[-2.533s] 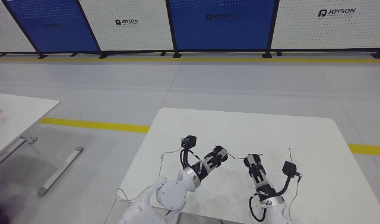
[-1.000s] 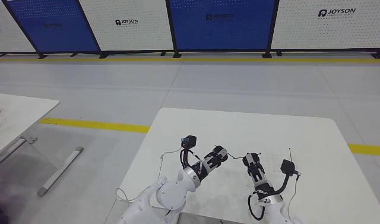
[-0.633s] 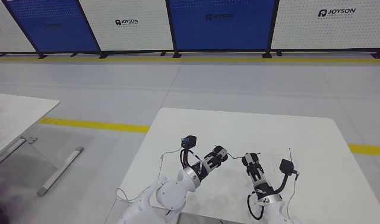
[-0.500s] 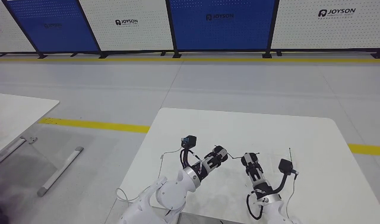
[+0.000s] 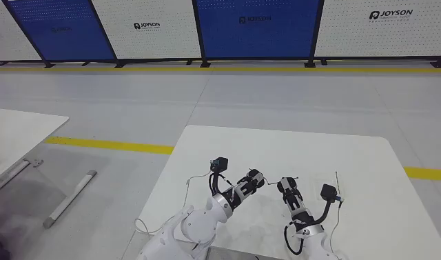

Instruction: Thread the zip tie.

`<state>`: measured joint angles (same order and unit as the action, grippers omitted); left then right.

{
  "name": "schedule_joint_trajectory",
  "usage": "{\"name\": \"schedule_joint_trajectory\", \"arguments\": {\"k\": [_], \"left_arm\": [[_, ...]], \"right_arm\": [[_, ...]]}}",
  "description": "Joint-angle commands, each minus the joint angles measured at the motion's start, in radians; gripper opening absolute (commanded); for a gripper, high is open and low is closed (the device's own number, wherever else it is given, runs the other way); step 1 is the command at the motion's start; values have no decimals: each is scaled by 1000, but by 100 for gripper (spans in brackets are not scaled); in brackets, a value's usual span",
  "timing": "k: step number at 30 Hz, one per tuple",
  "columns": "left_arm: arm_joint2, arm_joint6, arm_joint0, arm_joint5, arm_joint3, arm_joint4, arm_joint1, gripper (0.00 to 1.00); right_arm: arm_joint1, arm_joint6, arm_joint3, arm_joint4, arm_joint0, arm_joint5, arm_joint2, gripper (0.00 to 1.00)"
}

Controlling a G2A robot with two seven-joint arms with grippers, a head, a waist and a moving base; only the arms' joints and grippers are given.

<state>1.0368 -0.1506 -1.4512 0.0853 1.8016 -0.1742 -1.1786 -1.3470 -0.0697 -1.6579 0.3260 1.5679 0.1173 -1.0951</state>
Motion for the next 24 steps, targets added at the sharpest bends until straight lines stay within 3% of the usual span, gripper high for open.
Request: {"name": "schedule_joint_trajectory", "arguments": {"k": [1, 9, 18, 24], "left_arm": [[0, 0, 0, 0, 0, 0, 0, 0], [-1, 27, -2, -7, -8, 28, -4, 0], [10, 37, -14, -63, -8, 88, -8, 0], [10, 30, -14, -77, -7, 97, -10, 0]], "right_arm": [[0, 0, 0, 0, 0, 0, 0, 0], [-3, -8, 4, -20, -1, -5, -2, 0], [-14, -32, 25, -54, -20, -10, 17, 0], [-20, -35, 30, -65, -27, -3, 29, 0]]}}
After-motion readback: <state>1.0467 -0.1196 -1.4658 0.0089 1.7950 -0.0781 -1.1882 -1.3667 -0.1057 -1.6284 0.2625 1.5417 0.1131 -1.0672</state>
